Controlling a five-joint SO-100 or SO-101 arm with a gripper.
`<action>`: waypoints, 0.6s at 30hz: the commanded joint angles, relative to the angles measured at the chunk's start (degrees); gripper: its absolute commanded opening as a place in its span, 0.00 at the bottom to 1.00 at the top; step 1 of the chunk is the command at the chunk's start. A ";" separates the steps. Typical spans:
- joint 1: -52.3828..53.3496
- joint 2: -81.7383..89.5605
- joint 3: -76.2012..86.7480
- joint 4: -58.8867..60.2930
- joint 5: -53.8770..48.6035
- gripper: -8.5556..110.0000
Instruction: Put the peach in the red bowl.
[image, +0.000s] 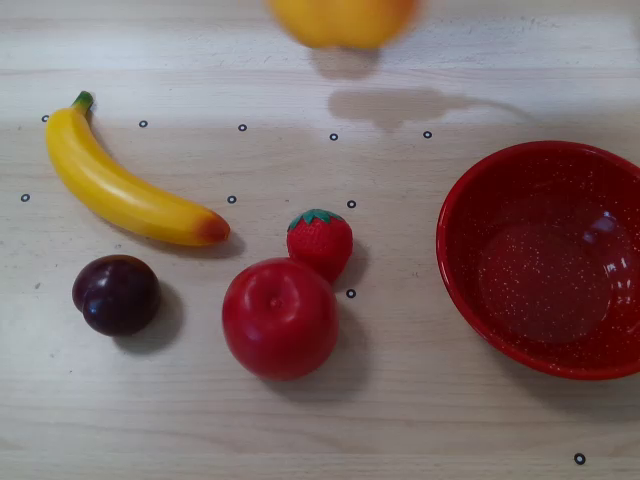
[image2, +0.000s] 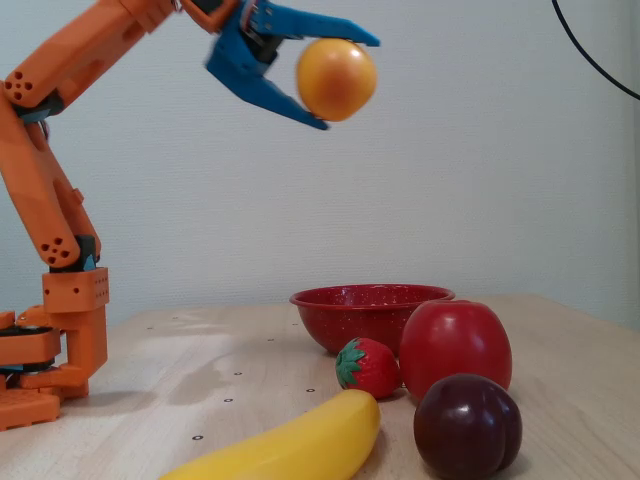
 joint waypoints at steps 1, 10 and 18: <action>5.89 5.19 1.76 -12.39 -2.64 0.07; 18.63 2.99 18.37 -38.58 0.00 0.07; 23.12 -7.03 25.22 -50.62 7.73 0.07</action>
